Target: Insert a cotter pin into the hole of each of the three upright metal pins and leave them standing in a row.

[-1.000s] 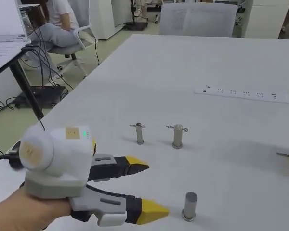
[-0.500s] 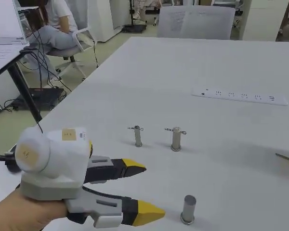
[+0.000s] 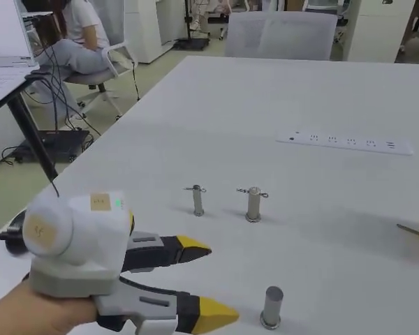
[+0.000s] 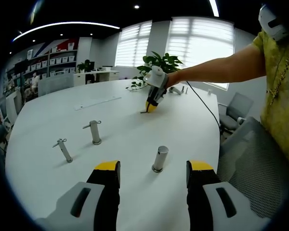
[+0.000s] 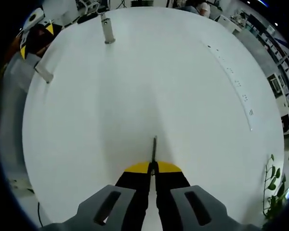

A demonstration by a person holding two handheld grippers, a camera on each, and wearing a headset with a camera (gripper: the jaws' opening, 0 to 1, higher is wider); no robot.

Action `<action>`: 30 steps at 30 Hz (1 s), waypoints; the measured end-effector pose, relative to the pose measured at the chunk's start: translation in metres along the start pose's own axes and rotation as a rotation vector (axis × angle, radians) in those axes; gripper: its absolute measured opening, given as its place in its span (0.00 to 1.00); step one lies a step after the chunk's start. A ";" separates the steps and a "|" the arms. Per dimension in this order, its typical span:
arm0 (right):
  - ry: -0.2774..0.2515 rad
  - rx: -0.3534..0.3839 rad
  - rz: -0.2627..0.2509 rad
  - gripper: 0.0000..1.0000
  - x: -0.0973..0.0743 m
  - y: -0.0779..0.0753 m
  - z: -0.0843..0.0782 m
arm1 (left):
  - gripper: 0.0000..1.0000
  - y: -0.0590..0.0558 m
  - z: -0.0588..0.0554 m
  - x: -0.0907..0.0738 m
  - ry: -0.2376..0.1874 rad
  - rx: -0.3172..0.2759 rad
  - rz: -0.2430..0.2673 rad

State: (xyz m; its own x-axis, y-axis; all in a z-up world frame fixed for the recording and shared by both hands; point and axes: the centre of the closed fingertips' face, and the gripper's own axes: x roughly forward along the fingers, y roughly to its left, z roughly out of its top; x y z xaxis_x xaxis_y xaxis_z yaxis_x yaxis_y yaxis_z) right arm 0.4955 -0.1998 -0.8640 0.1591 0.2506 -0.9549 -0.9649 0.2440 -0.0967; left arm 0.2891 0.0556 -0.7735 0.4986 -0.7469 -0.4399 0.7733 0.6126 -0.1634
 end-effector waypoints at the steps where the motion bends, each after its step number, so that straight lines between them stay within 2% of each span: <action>1: 0.000 -0.001 0.000 0.05 0.000 0.000 0.000 | 0.54 0.000 0.000 0.000 0.000 0.001 -0.001; 6: 0.031 -0.006 -0.020 0.04 0.001 0.000 0.002 | 0.54 0.000 0.001 0.001 -0.006 0.003 -0.003; 8: 0.032 0.019 -0.021 0.04 0.001 -0.001 0.001 | 0.54 0.000 0.002 0.001 -0.006 0.006 -0.003; 13: -0.004 0.087 -0.029 0.03 -0.001 -0.002 0.000 | 0.53 -0.001 0.001 0.001 -0.001 0.009 -0.008; 18: -0.012 0.092 -0.049 0.02 -0.001 -0.003 0.000 | 0.53 -0.002 0.001 0.002 0.000 0.012 -0.014; 25: -0.020 0.104 -0.036 0.02 -0.006 0.003 0.002 | 0.53 -0.001 0.005 0.003 -0.005 0.021 -0.017; 27: -0.061 0.134 -0.014 0.02 -0.010 0.009 0.009 | 0.53 -0.001 0.006 0.003 -0.008 0.022 -0.018; 30: -0.082 0.141 -0.014 0.02 -0.018 0.013 0.016 | 0.52 -0.002 0.007 0.003 -0.011 0.027 -0.020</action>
State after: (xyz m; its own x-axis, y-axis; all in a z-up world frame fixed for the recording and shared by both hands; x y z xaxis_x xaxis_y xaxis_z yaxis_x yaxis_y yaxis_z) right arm 0.4831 -0.1863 -0.8441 0.1947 0.3207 -0.9270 -0.9246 0.3754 -0.0643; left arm 0.2919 0.0505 -0.7683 0.4875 -0.7618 -0.4267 0.7931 0.5907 -0.1484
